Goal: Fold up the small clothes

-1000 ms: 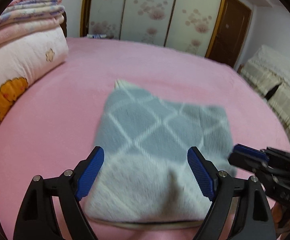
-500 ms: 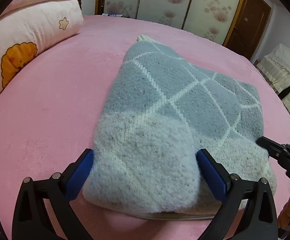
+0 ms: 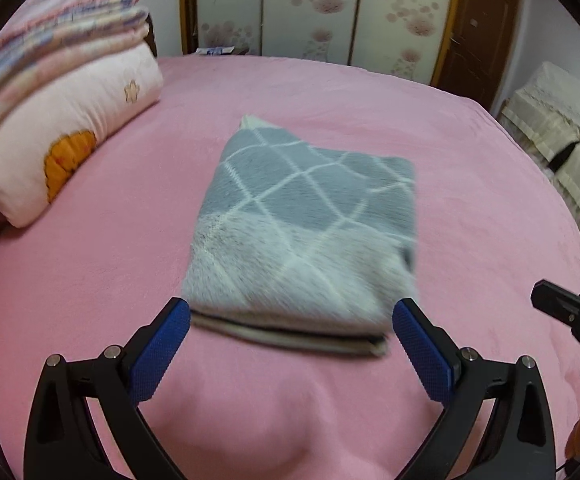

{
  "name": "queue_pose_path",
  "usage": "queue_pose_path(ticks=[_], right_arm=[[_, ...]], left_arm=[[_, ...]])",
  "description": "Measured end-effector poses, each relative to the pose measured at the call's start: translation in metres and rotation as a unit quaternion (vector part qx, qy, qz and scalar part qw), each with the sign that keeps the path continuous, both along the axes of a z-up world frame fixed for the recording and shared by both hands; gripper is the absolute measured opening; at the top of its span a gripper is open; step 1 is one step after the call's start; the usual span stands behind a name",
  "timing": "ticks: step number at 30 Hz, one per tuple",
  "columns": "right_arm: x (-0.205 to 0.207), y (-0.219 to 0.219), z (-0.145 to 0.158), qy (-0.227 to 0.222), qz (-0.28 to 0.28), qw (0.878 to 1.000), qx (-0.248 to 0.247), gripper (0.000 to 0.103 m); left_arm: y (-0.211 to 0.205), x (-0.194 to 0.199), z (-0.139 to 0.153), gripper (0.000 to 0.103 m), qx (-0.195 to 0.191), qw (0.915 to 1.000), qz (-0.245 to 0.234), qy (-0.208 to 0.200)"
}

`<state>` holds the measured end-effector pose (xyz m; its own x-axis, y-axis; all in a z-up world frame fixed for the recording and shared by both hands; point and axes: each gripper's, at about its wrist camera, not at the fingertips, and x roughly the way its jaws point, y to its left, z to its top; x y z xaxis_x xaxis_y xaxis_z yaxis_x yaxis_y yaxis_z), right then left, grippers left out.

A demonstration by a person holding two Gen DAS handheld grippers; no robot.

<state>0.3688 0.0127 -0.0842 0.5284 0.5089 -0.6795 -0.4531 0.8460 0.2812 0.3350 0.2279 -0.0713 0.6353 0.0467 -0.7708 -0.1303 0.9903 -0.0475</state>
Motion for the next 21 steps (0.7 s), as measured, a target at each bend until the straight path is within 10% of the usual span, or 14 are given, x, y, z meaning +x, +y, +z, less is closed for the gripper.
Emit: queue_pose_path(ticks=[13, 21], right_arm=[[-0.112, -0.089, 0.075, -0.028, -0.057, 0.998, -0.004, 0.005], [-0.213, -0.138, 0.086, -0.033, -0.082, 0.996, 0.002, 0.01]], left_arm=[[-0.107, -0.13, 0.106, 0.102, 0.005, 0.9966, -0.048, -0.067], [-0.167, -0.225, 0.122, 0.102, -0.037, 0.9948, -0.059, -0.075]])
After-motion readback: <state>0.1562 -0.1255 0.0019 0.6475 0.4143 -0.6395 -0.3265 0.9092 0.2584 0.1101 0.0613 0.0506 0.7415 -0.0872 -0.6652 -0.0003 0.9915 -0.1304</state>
